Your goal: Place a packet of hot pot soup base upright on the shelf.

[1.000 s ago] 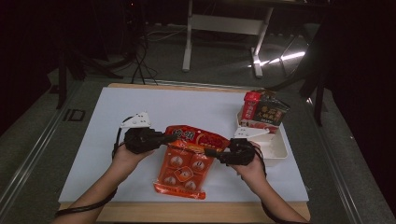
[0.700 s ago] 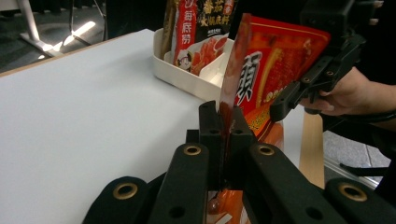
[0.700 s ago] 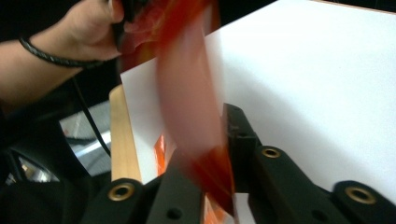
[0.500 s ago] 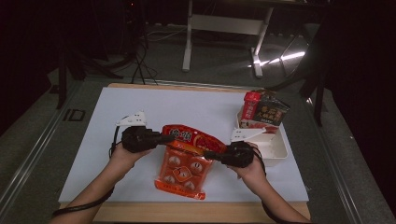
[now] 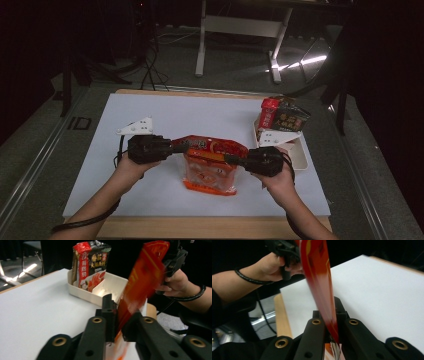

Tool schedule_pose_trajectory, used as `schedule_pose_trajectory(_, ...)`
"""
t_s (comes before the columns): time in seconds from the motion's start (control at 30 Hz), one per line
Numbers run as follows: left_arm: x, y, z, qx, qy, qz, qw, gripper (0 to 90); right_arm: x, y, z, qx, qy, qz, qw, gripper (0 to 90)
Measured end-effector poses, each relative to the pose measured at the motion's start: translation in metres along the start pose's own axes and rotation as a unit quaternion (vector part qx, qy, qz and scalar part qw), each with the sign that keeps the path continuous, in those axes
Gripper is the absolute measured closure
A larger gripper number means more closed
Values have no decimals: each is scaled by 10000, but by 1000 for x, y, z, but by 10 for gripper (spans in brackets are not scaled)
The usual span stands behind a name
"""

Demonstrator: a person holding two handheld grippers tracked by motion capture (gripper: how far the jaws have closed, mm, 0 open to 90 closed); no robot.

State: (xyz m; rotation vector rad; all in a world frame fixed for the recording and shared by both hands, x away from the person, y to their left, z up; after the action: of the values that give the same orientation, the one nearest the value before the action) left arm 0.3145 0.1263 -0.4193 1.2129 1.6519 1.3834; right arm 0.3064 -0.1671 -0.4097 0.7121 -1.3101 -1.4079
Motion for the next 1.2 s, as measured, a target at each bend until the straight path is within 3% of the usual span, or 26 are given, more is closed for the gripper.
schedule_pose_trajectory(0.13,-3,1,-1,-72,95,-180,9998,601,6,11,2,252,-165,-56,9995,900)
schedule_pose_trajectory(0.33,-2,-1,0,-17,274,-396,9988,309,10,15,-1,275,-246,-27,9993,900)
schedule_pose_trajectory(0.4,-1,-2,1,2,290,-377,9989,261,12,16,-1,267,-260,-41,9993,900)
schedule_pose_trajectory(0.43,-1,-3,1,0,336,-395,9987,153,14,18,-2,253,-259,-93,9993,900)
schedule_pose_trajectory(0.6,1,-12,4,-66,477,-193,9987,33,20,28,-4,247,-316,-258,9989,900)
schedule_pose_trajectory(0.7,3,-19,4,-40,543,-176,9984,22,24,36,-5,311,-379,-310,9983,900)
schedule_pose_trajectory(0.87,11,-33,5,65,663,-347,9972,22,37,51,-12,334,-537,-493,9968,900)
schedule_pose_trajectory(1.2,25,-61,1,-18,777,-145,9969,22,79,88,-32,379,-964,-978,9898,900)
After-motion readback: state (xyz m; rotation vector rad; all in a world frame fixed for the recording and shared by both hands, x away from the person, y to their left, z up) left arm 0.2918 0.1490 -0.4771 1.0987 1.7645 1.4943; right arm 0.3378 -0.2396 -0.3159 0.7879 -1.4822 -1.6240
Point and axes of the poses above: each handheld gripper's, and its own axes: x roughly backward along the jaws, y roughly out of its top, z roughly to its left, the point moved 3 cm from there along -x, roughly forward along the jaws, and after that the axes turned 11 degrees about -z, right-handed, at the moved point
